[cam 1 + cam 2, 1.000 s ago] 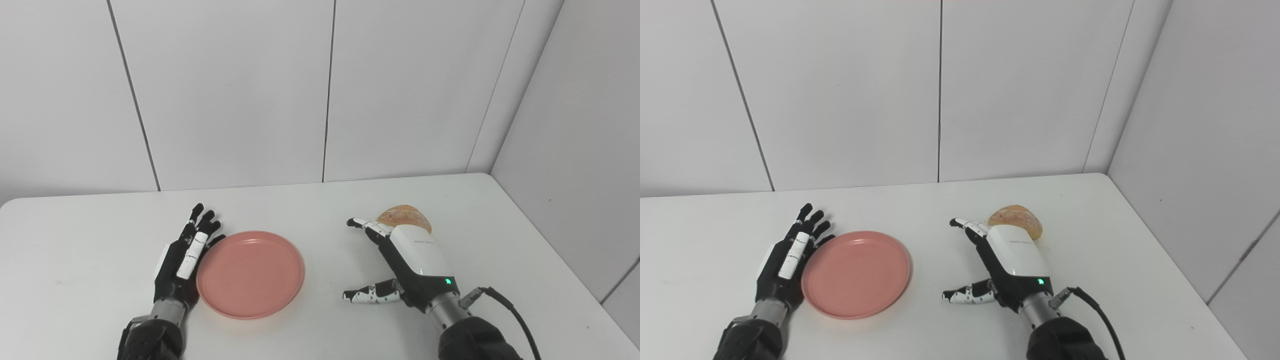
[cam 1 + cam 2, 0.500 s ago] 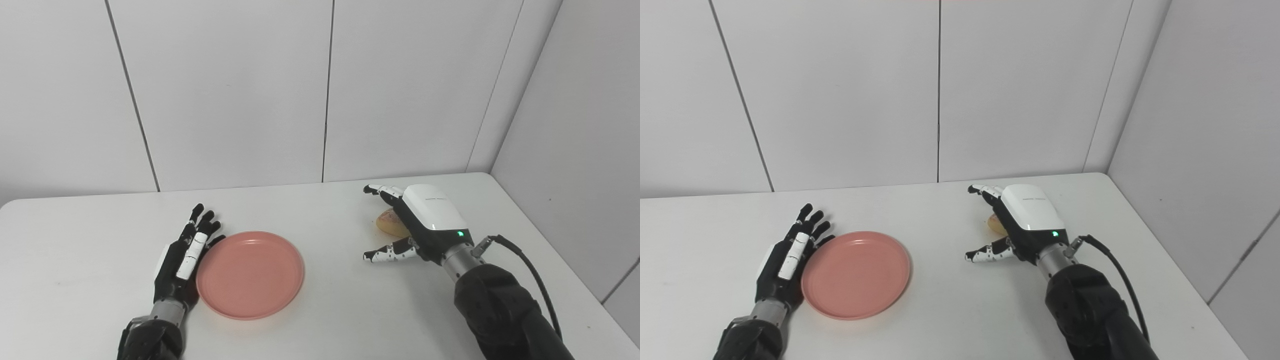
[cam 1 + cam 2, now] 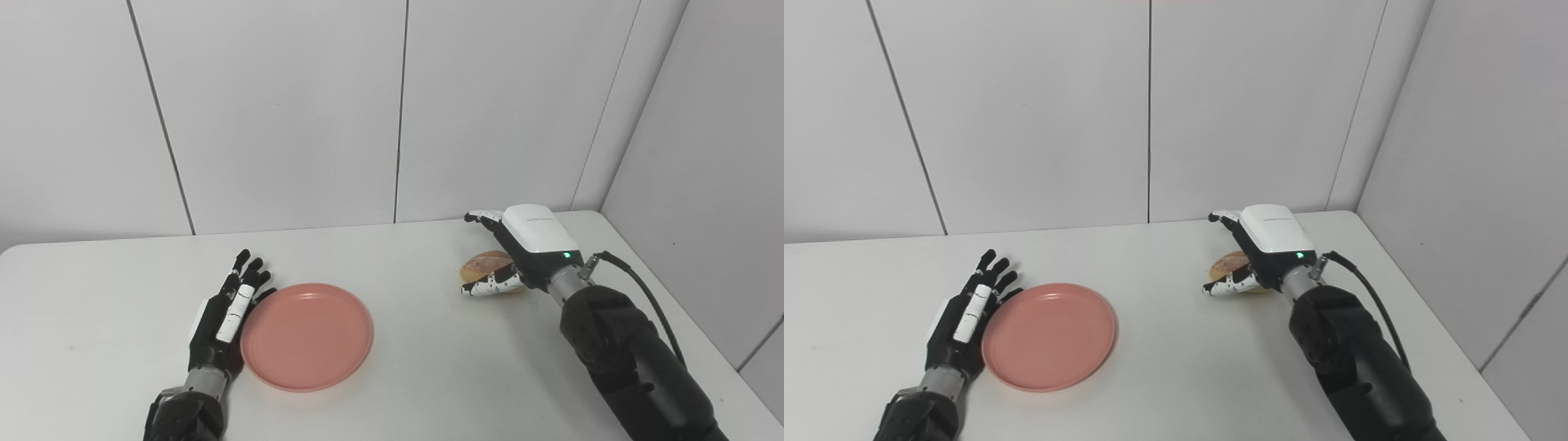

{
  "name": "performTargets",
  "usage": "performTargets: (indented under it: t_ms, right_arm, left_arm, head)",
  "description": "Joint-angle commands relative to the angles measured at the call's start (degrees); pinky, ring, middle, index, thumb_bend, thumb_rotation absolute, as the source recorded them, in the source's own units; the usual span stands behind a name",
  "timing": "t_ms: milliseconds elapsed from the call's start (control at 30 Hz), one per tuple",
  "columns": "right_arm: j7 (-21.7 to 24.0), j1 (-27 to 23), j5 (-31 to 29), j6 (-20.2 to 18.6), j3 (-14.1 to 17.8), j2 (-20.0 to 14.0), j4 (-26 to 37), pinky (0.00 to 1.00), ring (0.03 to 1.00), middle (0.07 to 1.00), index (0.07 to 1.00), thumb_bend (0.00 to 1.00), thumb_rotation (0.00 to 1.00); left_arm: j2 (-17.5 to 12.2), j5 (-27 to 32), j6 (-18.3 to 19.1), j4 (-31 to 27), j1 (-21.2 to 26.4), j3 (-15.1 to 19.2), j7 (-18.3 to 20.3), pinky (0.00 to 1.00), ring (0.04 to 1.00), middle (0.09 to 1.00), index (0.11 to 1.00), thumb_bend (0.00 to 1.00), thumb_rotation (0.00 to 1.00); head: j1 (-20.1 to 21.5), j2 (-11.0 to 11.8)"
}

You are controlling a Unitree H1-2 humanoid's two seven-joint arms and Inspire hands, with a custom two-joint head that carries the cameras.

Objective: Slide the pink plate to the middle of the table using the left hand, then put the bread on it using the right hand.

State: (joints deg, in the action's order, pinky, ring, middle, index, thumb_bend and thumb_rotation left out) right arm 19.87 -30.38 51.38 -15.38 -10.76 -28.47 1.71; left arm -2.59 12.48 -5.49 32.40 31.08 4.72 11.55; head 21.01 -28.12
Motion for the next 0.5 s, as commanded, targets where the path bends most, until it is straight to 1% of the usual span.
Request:
performTargets:
  t_ms: [0, 167, 300, 400, 433, 467]
  right_arm:
    - [0.49, -4.39, 0.05, -0.55, 0.31, -1.80, -1.04, 0.64, 0.821, 0.847, 0.820, 1.00, 0.39]
    - [0.47, -6.55, -0.79, -0.28, 0.11, -1.86, -5.86, 0.62, 0.806, 0.836, 0.806, 1.00, 0.35]
    - [2.35, -8.33, -0.52, -1.92, -0.93, -1.70, -8.04, 0.63, 0.815, 0.845, 0.808, 1.00, 0.33]
    - [2.75, -9.58, -0.94, -2.15, -1.40, -1.75, -10.17, 0.63, 0.818, 0.849, 0.811, 1.00, 0.35]
    - [2.73, -9.94, -1.17, -2.10, -1.46, -1.74, -10.88, 0.63, 0.813, 0.851, 0.813, 1.00, 0.41]
    - [2.75, -10.38, -1.65, -2.05, -1.41, -1.71, -11.78, 0.63, 0.811, 0.851, 0.813, 1.00, 0.43]
  left_arm:
    - [0.28, -0.08, 1.38, 0.61, -1.15, -0.36, 0.11, 0.84, 0.927, 0.951, 0.957, 0.81, 0.67]
    - [0.53, 0.31, 1.83, 0.31, -1.41, -0.16, -0.01, 0.86, 0.930, 0.952, 0.958, 0.81, 0.66]
    - [0.49, 0.08, 1.62, 0.36, -1.50, -0.25, -0.04, 0.86, 0.926, 0.951, 0.958, 0.81, 0.66]
    - [0.49, 0.01, 1.40, 0.44, -1.55, -0.35, 0.08, 0.86, 0.926, 0.951, 0.964, 0.81, 0.67]
    - [0.51, 0.02, 1.46, 0.39, -1.58, -0.37, 0.09, 0.86, 0.926, 0.950, 0.966, 0.81, 0.67]
    - [0.52, -0.03, 1.58, 0.25, -1.64, -0.42, 0.07, 0.86, 0.927, 0.950, 0.967, 0.81, 0.67]
  head:
    - [-0.14, -0.13]
    - [-0.21, -0.27]
    - [-0.23, -0.30]
    - [-0.33, -0.23]
    - [-0.33, -0.23]
    - [-0.40, -0.23]
